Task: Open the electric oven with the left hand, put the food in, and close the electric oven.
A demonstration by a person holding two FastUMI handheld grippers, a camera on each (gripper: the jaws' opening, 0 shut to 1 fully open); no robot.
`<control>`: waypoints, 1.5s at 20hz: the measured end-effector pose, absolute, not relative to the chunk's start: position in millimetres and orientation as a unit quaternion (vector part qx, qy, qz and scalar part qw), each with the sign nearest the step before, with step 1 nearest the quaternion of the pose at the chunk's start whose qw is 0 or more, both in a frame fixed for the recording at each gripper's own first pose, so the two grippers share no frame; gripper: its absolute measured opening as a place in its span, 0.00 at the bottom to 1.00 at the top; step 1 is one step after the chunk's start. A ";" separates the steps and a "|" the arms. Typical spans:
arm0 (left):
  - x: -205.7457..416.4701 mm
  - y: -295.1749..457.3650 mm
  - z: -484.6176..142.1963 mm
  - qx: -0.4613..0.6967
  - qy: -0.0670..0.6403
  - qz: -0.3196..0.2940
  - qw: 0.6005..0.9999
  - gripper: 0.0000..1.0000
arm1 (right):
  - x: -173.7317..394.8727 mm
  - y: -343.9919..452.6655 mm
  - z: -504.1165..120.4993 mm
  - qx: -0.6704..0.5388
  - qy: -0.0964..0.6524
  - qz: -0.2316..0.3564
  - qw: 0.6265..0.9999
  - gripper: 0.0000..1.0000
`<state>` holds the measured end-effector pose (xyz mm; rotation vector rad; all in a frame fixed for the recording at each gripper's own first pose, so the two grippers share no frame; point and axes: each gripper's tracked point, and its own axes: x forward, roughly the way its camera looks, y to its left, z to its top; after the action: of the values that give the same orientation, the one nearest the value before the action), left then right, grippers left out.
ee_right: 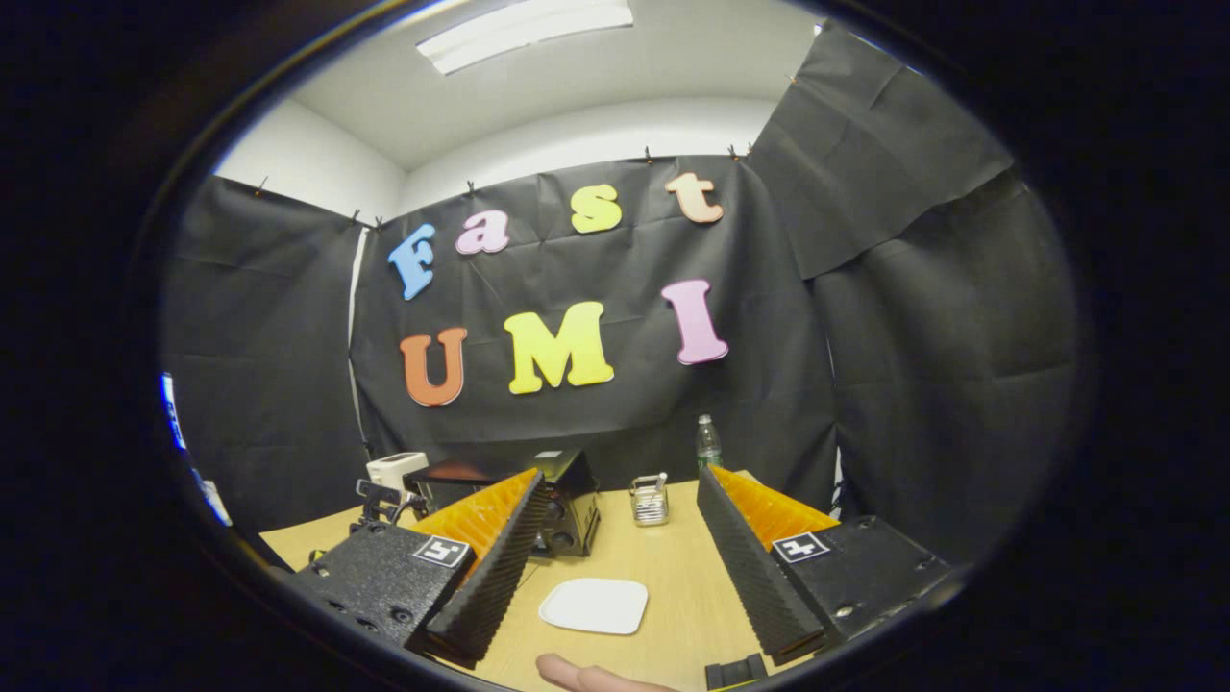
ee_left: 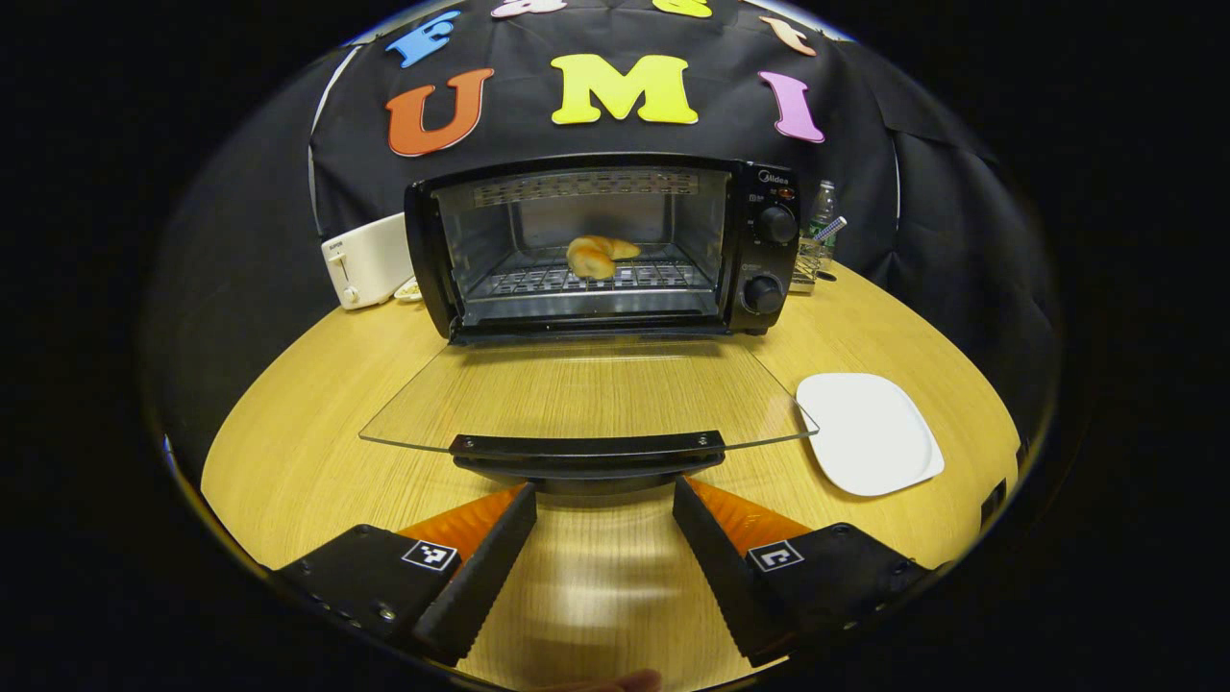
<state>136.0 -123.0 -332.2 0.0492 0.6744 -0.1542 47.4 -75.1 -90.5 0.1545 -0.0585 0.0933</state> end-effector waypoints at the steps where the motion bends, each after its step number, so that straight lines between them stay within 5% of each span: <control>1: 136.3 -123.5 -329.0 0.025 0.327 -0.074 0.942 0.94 | 47.6 -74.1 -91.9 0.078 -0.027 0.048 0.995 0.95; 11: 157.7 -121.4 -276.6 0.033 0.267 -0.073 0.960 0.95 | 50.8 -77.9 -93.5 0.076 -0.026 0.047 0.996 0.95; 24: 261.5 -110.4 -202.2 0.034 0.181 -0.051 0.982 0.96 | 48.1 -84.6 -90.2 0.068 -0.028 0.034 0.997 0.95; 30: 241.9 -93.1 -182.0 0.019 0.173 -0.045 0.984 0.96 | 46.0 -89.3 -86.0 0.065 -0.031 0.027 0.997 0.95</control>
<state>241.9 -93.1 -182.0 0.0380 0.3470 -0.0915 46.0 -89.3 -86.0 0.1300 -0.0630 0.0536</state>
